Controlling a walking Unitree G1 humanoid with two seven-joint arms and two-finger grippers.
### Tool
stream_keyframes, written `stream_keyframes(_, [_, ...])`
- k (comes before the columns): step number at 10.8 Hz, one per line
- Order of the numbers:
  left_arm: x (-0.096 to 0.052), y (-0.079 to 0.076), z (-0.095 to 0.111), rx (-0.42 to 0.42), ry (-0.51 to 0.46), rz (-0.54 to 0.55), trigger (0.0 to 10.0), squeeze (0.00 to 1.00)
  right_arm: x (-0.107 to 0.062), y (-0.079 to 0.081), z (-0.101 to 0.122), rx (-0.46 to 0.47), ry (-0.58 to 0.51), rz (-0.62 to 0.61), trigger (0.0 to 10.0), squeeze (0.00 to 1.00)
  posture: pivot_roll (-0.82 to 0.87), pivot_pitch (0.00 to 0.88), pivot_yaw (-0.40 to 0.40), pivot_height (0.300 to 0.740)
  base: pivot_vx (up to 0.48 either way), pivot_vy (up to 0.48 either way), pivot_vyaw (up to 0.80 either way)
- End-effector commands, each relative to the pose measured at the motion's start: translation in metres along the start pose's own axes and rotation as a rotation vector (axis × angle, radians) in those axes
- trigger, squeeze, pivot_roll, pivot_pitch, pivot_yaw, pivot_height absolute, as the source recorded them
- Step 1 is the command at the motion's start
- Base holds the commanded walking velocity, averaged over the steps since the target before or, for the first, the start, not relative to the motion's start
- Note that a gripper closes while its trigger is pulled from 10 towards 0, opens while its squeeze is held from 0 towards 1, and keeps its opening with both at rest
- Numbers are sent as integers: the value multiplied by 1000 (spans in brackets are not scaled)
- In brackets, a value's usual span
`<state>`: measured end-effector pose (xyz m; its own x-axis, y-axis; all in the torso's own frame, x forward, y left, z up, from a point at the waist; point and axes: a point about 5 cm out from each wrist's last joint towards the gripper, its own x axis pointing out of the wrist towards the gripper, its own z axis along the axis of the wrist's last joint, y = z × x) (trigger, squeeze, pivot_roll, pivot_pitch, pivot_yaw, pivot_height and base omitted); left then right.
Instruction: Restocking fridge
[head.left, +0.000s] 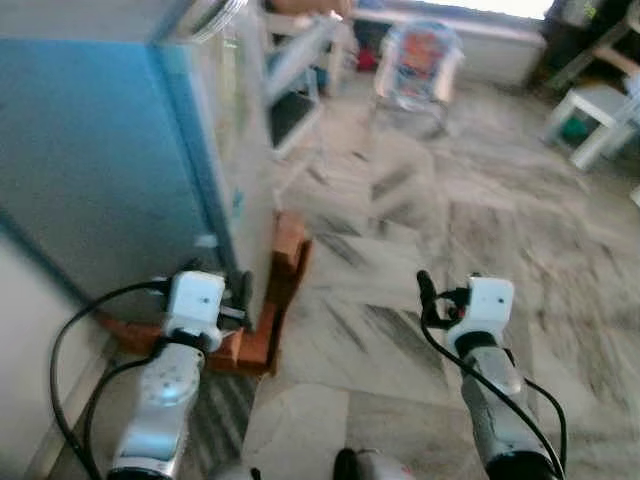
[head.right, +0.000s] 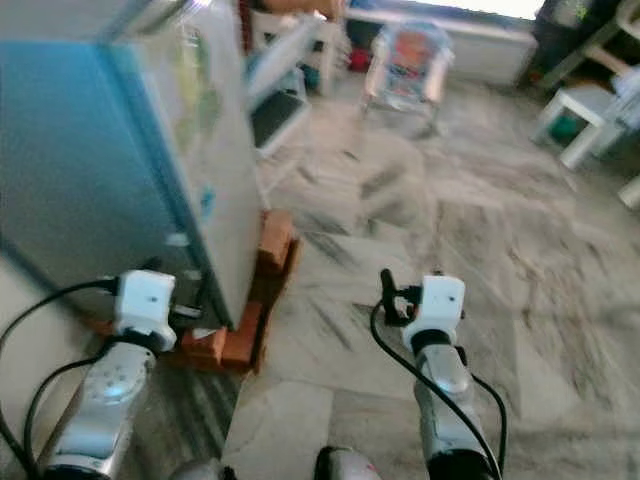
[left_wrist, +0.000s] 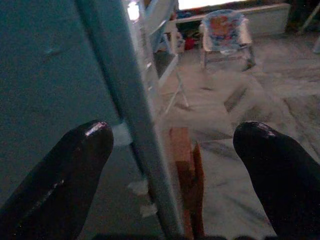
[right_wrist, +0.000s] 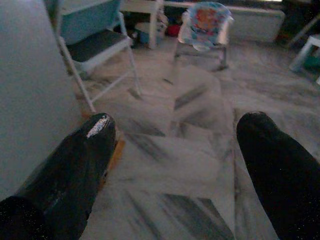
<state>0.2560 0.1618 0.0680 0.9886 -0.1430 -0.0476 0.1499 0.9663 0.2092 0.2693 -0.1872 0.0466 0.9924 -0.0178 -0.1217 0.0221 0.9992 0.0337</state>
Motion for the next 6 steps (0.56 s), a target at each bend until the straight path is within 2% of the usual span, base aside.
stream_keyframes(1, [-1, 1, -2, -1, 9, 0, 10000, 0, 0, 1, 1, -9, -3, 7, 10000, 0, 134, 64, -40, 740, 0, 0, -600])
stream_keyframes(4, [1, -5, -2, -12, 5, -6, 10000, 0, 3, -4, 4, -16, -13, -2, 10000, 0, 131, 57, -46, 740, 0, 0, -621])
stream_keyframes(5, [1, -4, -1, -11, 4, -5, 10000, 0, 3, -4, 4, -19, -13, -1, 10000, 0, 131, 57, -47, 740, 240, 0, 0])
stream_keyframes(6, [0, -3, -3, -24, 12, -4, 10000, 0, 1, -4, 2, -25, -6, -1, 10000, 0, 130, 59, -51, 740, 0, 0, 0])
